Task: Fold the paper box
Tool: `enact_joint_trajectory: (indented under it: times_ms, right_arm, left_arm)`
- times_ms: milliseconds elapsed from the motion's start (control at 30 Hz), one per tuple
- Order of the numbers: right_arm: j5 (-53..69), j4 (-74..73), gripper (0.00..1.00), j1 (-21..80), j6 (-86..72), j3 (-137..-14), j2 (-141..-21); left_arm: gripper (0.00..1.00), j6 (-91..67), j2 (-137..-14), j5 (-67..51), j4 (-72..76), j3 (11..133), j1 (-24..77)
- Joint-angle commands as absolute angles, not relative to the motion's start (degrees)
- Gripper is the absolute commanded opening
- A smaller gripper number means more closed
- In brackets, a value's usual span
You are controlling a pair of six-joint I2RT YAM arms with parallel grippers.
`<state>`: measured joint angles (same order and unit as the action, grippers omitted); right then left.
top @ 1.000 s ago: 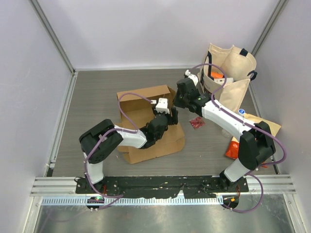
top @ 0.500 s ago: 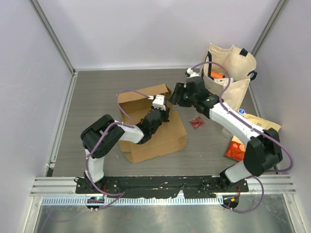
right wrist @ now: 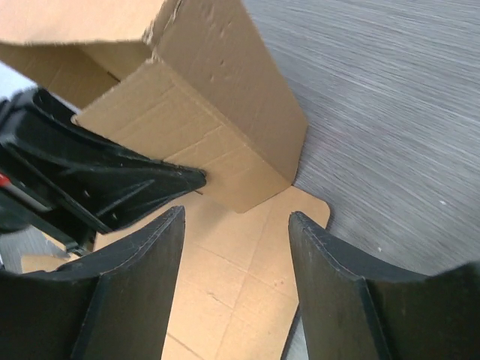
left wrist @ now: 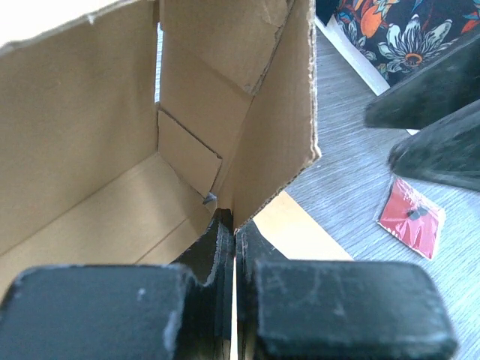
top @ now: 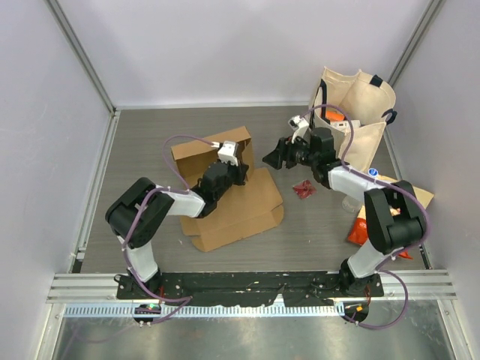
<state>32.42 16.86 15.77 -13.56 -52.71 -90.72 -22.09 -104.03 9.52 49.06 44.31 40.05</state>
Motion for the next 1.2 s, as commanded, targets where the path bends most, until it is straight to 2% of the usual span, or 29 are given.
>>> enact_joint_trajectory:
  times_ms: [0,300,633,767,867,900,967,1000,1100,1167]
  right_arm:
    - [41.0,31.7,0.63,16.7,-4.9,-53.4,-94.4]
    - [44.6,41.6,0.65,18.5,-1.9,-58.7,-104.8]
    - [45.1,45.8,0.65,22.1,-0.3,-64.0,-112.9]
    - [43.3,48.1,0.62,23.2,-0.3,-65.2,-114.3]
    - [42.5,48.2,0.56,24.3,1.6,-65.8,-114.8]
    - [41.8,48.2,0.55,24.4,1.7,-65.8,-115.1]
    - [41.1,49.5,0.54,25.3,1.2,-65.8,-115.7]
    - [40.1,49.8,0.54,25.5,1.1,-65.9,-115.8]
    - [37.7,51.3,0.55,26.6,1.1,-65.7,-116.5]
    - [36.0,52.4,0.58,26.8,0.4,-66.1,-117.2]
  left_arm:
    - [0.0,-19.3,-99.8,2.8,44.5,44.0,37.7]
    - [0.0,-16.3,-99.3,-5.1,38.3,45.6,34.1]
    - [0.0,-7.9,-98.4,-5.1,26.7,50.0,33.2]
    - [0.03,-6.5,-98.3,-3.9,25.0,50.1,33.0]
    - [0.14,-7.3,-97.9,-1.4,23.9,49.7,33.0]
    - [0.28,-8.9,-97.6,-0.7,23.6,49.3,33.0]
    - [0.4,-10.2,-94.8,-0.4,23.9,48.1,33.2]
    - [0.46,-12.3,-93.4,4.2,23.5,46.5,33.4]
    - [0.54,-15.1,-85.6,8.6,21.5,42.6,34.1]
    - [0.55,-17.7,-78.8,10.2,18.5,41.4,34.7]
